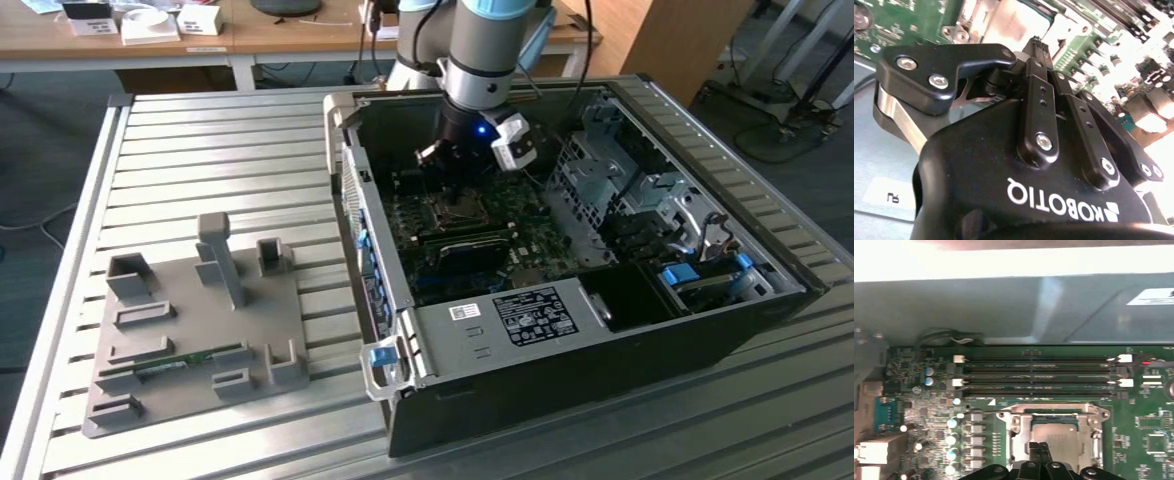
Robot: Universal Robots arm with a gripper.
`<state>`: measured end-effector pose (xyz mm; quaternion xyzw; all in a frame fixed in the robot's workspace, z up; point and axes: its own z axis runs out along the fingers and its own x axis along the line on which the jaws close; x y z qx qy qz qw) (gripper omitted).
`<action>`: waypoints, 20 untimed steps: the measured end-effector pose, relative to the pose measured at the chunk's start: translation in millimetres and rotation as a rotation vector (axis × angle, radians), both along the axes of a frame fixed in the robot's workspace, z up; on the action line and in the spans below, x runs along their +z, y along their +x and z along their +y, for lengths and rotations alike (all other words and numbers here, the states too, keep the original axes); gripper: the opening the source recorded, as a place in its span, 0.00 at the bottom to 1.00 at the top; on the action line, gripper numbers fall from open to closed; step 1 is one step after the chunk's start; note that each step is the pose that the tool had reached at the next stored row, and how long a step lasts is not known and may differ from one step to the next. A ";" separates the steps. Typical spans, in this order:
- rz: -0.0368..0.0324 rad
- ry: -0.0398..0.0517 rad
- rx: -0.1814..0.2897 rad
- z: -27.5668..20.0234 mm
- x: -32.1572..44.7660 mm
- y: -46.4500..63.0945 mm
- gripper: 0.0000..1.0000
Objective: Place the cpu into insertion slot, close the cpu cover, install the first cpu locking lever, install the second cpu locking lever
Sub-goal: 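Close the cpu cover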
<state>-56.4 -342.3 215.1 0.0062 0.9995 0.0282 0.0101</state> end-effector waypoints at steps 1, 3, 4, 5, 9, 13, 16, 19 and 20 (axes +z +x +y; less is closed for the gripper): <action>0.0000 0.0000 0.000 0.0 0.0 2.1 0.11; 0.0000 0.0000 0.000 0.0 0.0 5.5 0.11; 0.0000 0.0000 0.000 0.0 0.0 6.8 0.11; 0.0000 0.0000 0.000 -0.1 0.0 7.7 0.11; 0.0001 -0.0001 0.000 0.0 0.4 8.3 0.11; 0.0000 0.0001 0.000 0.0 3.1 8.3 0.11; -0.0002 0.0003 0.000 0.1 3.8 8.3 0.11; 0.0000 0.0001 0.000 0.0 4.0 9.2 0.11; 0.0001 -0.0001 0.000 0.0 4.0 10.1 0.11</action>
